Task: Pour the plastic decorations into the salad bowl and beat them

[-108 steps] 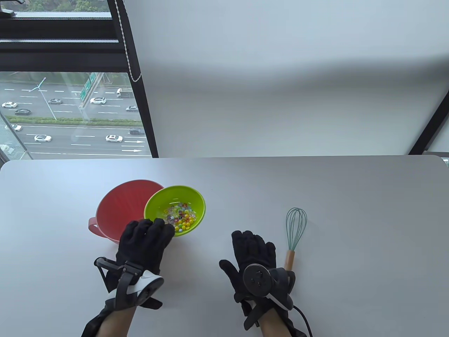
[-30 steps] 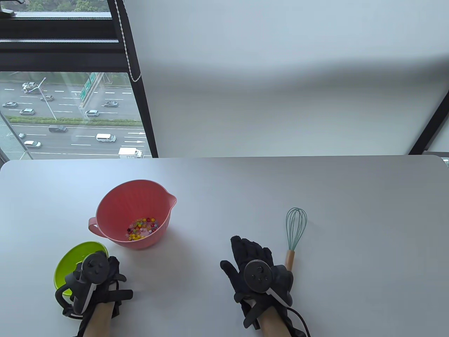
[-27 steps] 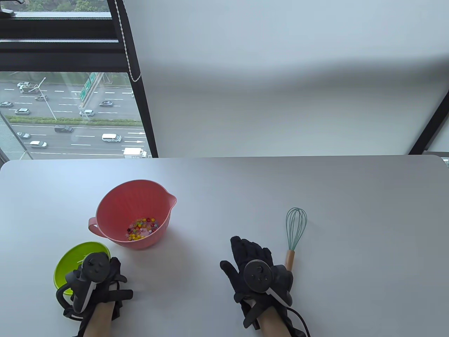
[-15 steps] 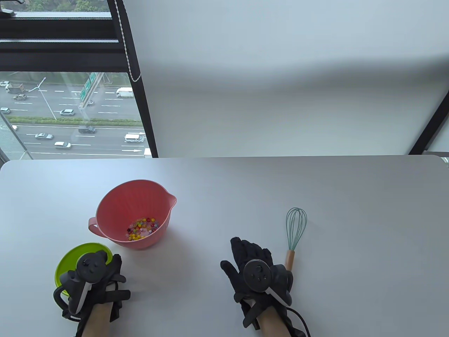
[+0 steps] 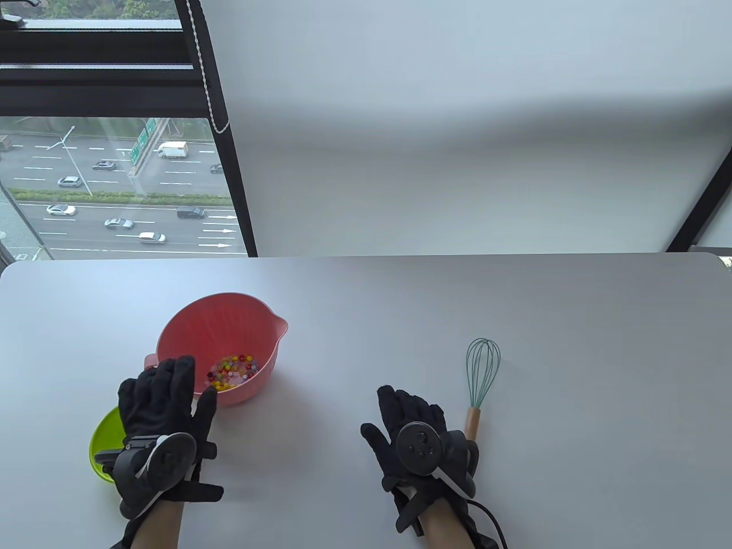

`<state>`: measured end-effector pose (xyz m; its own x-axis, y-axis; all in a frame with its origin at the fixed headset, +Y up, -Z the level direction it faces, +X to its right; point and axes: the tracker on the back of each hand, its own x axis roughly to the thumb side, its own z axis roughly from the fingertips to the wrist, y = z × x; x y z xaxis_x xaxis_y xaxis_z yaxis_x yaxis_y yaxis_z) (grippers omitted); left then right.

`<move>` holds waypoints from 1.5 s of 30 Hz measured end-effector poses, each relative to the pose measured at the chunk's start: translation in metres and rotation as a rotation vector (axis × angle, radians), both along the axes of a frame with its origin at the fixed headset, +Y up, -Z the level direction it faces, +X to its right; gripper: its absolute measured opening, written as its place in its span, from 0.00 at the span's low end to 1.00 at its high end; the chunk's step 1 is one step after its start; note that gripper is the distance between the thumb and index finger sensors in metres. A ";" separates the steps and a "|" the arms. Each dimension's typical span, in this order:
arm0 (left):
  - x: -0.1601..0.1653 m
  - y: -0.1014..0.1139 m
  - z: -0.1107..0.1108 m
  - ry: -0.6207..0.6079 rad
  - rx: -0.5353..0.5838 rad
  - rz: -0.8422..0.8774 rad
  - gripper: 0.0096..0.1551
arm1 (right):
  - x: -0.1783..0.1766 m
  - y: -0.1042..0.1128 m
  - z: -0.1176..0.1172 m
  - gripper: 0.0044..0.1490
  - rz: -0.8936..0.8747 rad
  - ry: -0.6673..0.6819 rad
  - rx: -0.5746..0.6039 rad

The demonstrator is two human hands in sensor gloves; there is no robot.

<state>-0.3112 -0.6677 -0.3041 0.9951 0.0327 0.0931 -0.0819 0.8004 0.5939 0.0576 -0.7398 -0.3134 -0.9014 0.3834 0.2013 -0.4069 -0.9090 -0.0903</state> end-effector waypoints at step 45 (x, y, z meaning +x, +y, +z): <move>0.103 -0.008 0.018 -0.309 0.017 -0.252 0.25 | 0.011 -0.003 -0.004 0.48 0.043 -0.076 -0.004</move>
<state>-0.2085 -0.6761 -0.2857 0.8969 -0.2130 0.3875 -0.0611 0.8082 0.5857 0.0687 -0.7433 -0.3176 -0.9297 0.3447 0.1300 -0.3595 -0.9260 -0.1155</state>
